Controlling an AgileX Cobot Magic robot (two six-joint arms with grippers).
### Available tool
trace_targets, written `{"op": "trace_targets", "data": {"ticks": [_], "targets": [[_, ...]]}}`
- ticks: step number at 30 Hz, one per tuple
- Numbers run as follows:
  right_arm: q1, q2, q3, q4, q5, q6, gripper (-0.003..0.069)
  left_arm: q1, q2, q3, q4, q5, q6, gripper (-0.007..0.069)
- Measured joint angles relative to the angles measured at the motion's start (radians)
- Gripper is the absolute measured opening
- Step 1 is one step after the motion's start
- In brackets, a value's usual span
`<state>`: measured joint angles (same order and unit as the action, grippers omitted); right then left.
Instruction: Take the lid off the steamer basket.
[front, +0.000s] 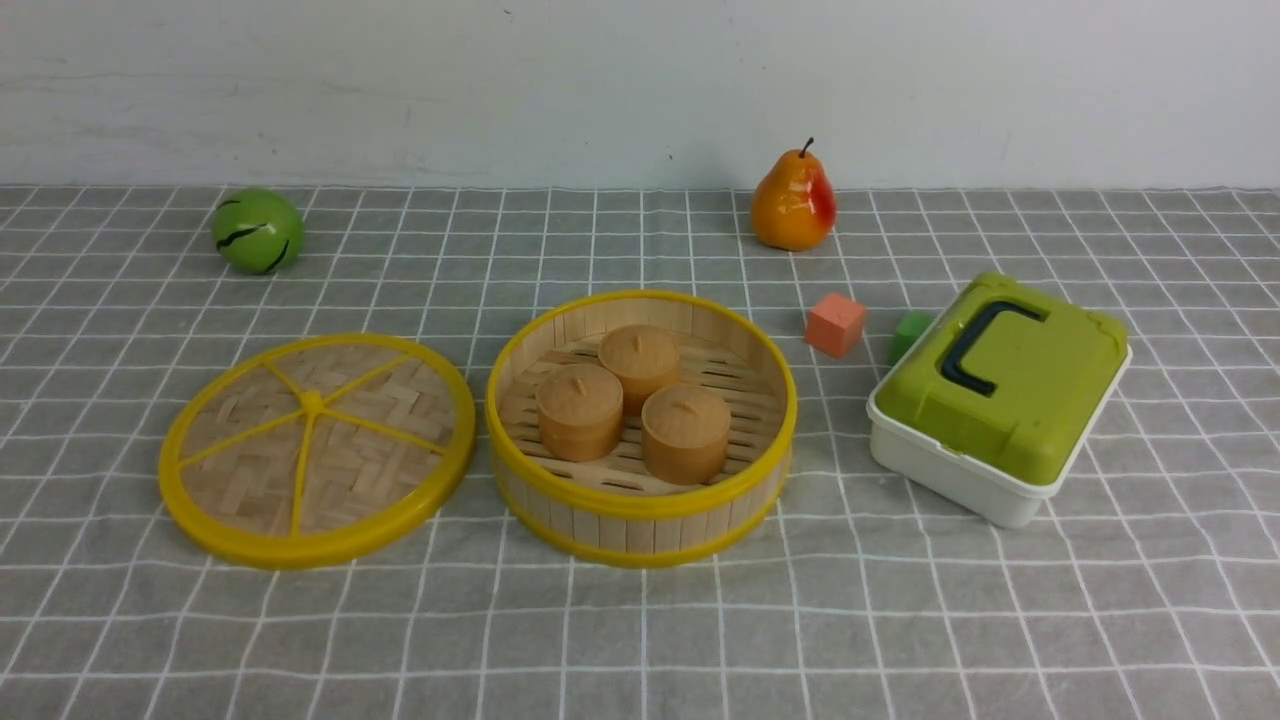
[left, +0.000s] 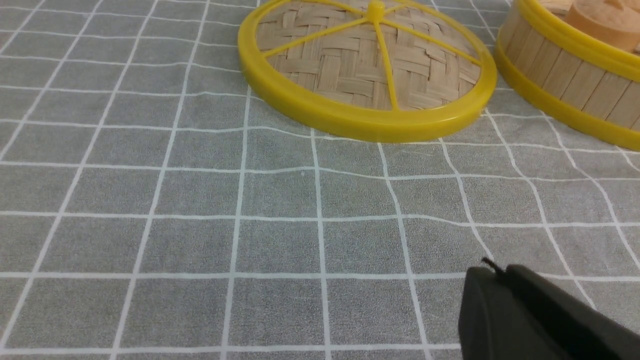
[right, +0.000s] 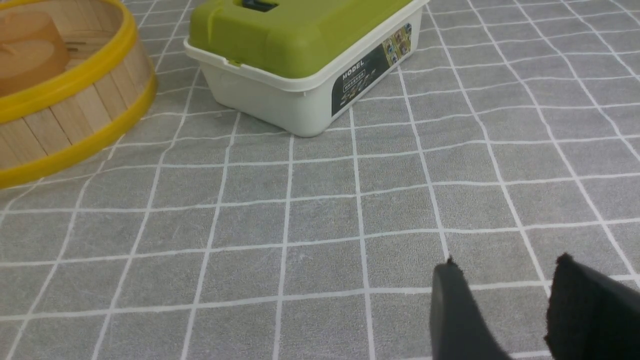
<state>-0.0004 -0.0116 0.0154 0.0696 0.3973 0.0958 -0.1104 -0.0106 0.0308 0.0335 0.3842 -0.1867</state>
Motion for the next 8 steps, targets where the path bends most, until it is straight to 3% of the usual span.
{"op": "trace_targets", "data": {"ticks": [8], "targets": [[0.0, 0.0, 0.0, 0.0, 0.0, 0.0, 0.0244, 0.0, 0.0, 0.0, 0.0, 0.0, 0.0, 0.003]]}}
